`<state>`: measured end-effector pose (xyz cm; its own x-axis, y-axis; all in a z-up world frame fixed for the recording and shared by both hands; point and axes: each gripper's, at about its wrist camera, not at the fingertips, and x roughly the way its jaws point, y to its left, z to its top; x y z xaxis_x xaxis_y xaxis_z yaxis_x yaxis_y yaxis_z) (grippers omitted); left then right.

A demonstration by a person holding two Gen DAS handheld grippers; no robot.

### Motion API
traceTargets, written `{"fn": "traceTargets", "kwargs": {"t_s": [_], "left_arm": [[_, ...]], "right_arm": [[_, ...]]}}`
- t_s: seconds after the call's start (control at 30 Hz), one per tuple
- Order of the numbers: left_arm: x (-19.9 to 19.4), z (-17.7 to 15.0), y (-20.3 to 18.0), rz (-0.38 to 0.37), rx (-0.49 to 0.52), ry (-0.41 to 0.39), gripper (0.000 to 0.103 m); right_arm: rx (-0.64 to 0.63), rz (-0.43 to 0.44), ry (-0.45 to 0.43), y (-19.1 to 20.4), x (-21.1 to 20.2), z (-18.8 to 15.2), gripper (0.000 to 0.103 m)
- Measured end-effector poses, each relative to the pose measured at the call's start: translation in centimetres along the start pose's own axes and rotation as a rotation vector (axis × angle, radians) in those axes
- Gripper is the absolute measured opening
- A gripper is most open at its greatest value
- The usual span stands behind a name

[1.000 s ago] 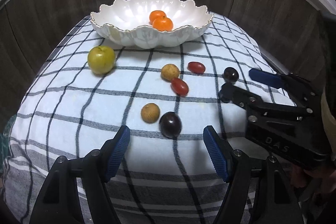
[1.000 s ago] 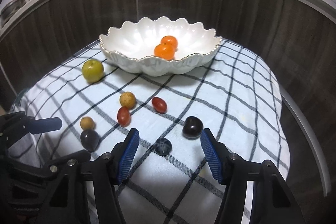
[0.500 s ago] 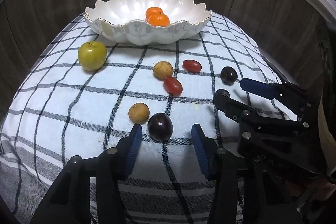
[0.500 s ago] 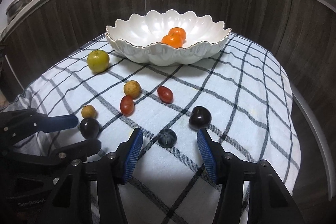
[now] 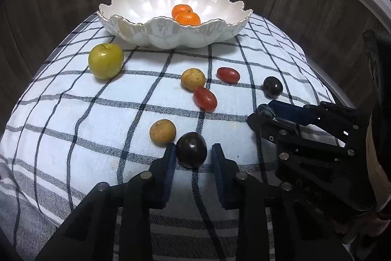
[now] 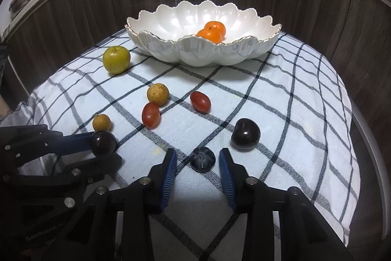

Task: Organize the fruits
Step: 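Close the left tool on the dark purple plum while the right tool closes on the dark blue plum, then lift both held plums and carry them over the white bowl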

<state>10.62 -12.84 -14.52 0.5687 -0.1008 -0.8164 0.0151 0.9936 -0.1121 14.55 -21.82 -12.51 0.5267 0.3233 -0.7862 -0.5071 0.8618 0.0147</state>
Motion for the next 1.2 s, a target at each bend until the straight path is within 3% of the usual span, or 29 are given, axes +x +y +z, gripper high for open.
{"fn": "traceTargets", "kwargs": {"t_s": [0.13, 0.5, 1.2], "left_arm": [[0.0, 0.1, 0.2, -0.004, -0.002, -0.003, 0.024], [-1.3, 0.3, -0.3, -0.047, 0.047, -0.05, 0.024], [-3.7, 1.8, 1.4, -0.051, 0.057, -0.09, 0.024]], "right_arm": [[0.003, 0.002, -0.004, 0.0, 0.0, 0.0, 0.022], [0.009, -0.002, -0.015, 0.5, -0.9, -0.1, 0.022], [0.171, -0.055, -0.075, 1.1, -4.8, 0.4, 0.022]]}}
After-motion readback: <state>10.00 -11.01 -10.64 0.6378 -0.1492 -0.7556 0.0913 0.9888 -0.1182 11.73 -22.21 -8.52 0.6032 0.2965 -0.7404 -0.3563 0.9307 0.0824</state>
